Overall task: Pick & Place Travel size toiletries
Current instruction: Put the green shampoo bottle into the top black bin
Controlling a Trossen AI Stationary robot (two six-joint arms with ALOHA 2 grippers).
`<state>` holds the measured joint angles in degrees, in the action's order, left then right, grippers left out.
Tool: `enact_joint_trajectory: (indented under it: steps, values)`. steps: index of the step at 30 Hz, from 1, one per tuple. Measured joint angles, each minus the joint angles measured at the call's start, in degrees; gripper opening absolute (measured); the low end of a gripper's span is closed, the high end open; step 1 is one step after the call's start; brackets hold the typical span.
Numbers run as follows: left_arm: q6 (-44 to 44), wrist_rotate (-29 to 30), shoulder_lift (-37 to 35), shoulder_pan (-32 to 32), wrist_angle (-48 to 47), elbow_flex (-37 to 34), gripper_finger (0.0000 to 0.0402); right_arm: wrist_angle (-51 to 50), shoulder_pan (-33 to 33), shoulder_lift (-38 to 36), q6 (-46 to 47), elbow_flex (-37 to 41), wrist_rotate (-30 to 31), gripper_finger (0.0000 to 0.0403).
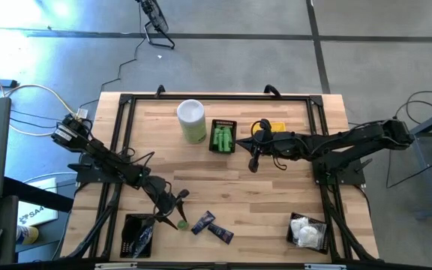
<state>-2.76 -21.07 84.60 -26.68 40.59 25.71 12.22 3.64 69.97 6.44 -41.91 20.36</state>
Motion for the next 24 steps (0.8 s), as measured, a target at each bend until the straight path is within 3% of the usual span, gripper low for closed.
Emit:
enact_joint_trajectory:
  steps: [24]
  values:
    - [-0.39,0.60,3.74,0.00,3.74,0.04,0.0186,-0.01,0.00,0.00,-0.04,0.00,0.00,0.0005]
